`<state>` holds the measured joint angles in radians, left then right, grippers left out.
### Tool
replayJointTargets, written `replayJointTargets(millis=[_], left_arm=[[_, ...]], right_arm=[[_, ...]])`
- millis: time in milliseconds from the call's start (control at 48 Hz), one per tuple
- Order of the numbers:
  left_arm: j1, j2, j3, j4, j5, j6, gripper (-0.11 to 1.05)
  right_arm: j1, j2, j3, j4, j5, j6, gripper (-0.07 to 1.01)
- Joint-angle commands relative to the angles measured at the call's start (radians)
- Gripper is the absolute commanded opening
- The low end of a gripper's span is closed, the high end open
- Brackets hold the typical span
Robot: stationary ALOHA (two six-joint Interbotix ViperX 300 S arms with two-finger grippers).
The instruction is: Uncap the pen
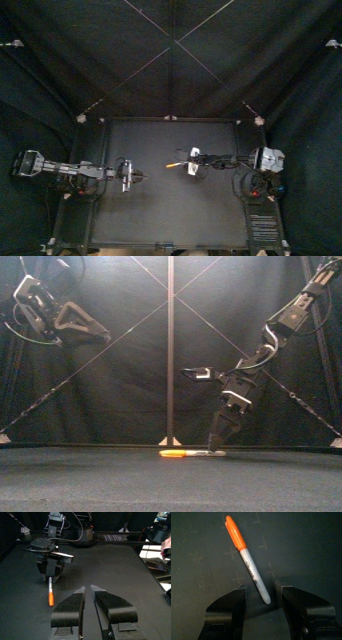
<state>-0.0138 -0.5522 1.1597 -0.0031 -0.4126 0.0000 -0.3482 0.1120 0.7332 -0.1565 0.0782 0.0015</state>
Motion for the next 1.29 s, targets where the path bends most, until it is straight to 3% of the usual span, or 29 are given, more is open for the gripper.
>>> replayJointTargets(millis=[21, 125, 208, 396, 521, 604, 729, 833, 1083, 1292], left_arm=[[-0.002, 0.000, -0.025, 0.000, -0.009, -0.0015, 0.63], [-0.002, 0.000, -0.026, 0.000, -0.009, -0.0015, 0.64], [0.003, 0.000, -0.028, -0.002, -0.009, -0.0015, 0.64], [0.021, 0.000, -0.032, -0.052, -0.009, -0.0015, 0.64], [0.052, 0.000, -0.037, -0.107, -0.011, -0.0015, 0.64], [0.069, 0.002, -0.040, -0.161, -0.009, -0.0015, 0.64], [0.072, 0.000, -0.048, -0.229, -0.009, -0.0015, 0.64], [0.071, 0.000, -0.054, -0.267, -0.009, -0.0015, 0.64], [0.055, 0.002, -0.078, -0.275, -0.009, 0.0000, 0.74], [0.055, 0.002, -0.075, -0.276, -0.009, -0.0015, 0.85]], right_arm=[[0.002, -0.005, -0.018, -0.003, 0.026, -0.005, 0.80], [0.011, 0.008, -0.017, -0.005, 0.054, -0.005, 0.75], [0.026, 0.014, -0.014, -0.005, 0.064, -0.003, 0.64], [0.061, -0.006, -0.017, 0.006, 0.072, 0.008, 0.43], [0.106, -0.061, -0.037, 0.011, 0.074, 0.008, 0.42], [0.133, -0.101, -0.057, 0.012, 0.075, 0.008, 0.42], [0.172, -0.172, -0.087, 0.012, 0.074, 0.008, 0.42], [0.189, -0.210, -0.109, 0.011, 0.071, 0.008, 0.42], [0.222, -0.235, -0.167, 0.000, 0.055, 0.005, 0.42], [0.238, -0.233, -0.190, -0.018, 0.040, 0.003, 0.42]])
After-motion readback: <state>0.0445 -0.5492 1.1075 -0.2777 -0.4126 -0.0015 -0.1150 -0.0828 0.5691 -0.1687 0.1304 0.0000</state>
